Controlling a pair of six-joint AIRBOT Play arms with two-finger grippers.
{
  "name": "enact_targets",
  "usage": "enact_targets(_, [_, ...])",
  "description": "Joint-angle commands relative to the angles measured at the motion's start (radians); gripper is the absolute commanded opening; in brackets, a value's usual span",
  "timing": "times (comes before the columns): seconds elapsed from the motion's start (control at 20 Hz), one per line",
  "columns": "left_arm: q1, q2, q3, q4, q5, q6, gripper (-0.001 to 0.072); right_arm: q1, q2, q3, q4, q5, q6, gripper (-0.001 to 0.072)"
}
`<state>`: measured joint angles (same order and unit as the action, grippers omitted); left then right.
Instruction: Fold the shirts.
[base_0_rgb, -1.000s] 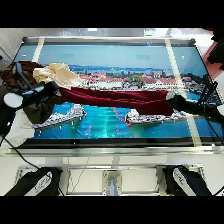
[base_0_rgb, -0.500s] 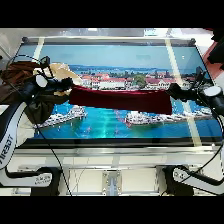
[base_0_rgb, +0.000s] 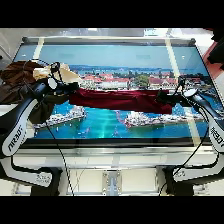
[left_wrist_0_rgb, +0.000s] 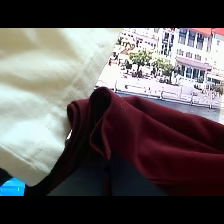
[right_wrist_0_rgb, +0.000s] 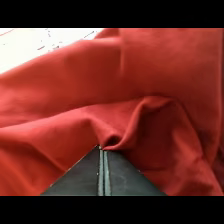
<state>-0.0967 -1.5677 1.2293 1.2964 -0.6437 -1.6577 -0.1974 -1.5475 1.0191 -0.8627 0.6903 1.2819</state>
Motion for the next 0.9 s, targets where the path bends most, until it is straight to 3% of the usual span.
enact_targets(0.0, [-0.010,-0.005,0.005,-0.081,0.063,0.001,0.0145,0.004,-0.018,0.001,0.010,-0.014,0.000,0.0022])
enact_targets(0.05, [-0.009,-0.005,0.018,-0.109,0.060,0.002,0.0387,0.001,-0.013,0.002,0.029,-0.005,-0.001,0.0062])
enact_targets(0.1, [-0.009,-0.003,0.040,-0.116,0.044,0.002,0.0564,-0.001,-0.003,0.013,0.026,0.014,-0.008,0.0178])
enact_targets(0.15, [-0.009,0.003,0.069,-0.114,0.019,0.002,0.0606,-0.008,0.012,0.032,0.026,0.047,-0.031,0.0300])
enact_targets(0.2, [-0.008,0.012,0.098,-0.114,-0.001,0.006,0.0606,-0.014,0.034,0.059,0.024,0.094,-0.038,0.0336])
enact_targets(0.35, [-0.008,0.043,0.182,-0.122,-0.034,0.006,0.0606,-0.045,0.124,0.143,0.000,0.239,-0.115,0.0337])
enact_targets(0.45, [-0.011,0.065,0.222,-0.146,-0.031,0.009,0.0605,-0.077,0.179,0.172,-0.098,0.243,-0.138,0.0338])
enact_targets(0.55, [-0.019,0.076,0.251,-0.211,-0.013,0.081,0.0605,-0.115,0.203,0.178,-0.196,0.218,-0.124,0.0341])
enact_targets(0.6, [-0.029,0.080,0.255,-0.262,0.011,0.151,0.0605,-0.137,0.198,0.177,-0.225,0.209,-0.095,0.0363])
enact_targets(0.65, [-0.044,0.082,0.255,-0.325,0.044,0.256,0.0605,-0.161,0.185,0.177,-0.241,0.201,-0.068,0.0440])
enact_targets(0.7, [-0.064,0.082,0.255,-0.385,0.065,0.389,0.0605,-0.186,0.163,0.177,-0.235,0.201,-0.068,0.0442])
enact_targets(0.85, [-0.153,0.081,0.255,-0.459,0.082,0.774,0.0608,-0.246,0.069,0.178,-0.140,0.211,-0.067,0.0675])
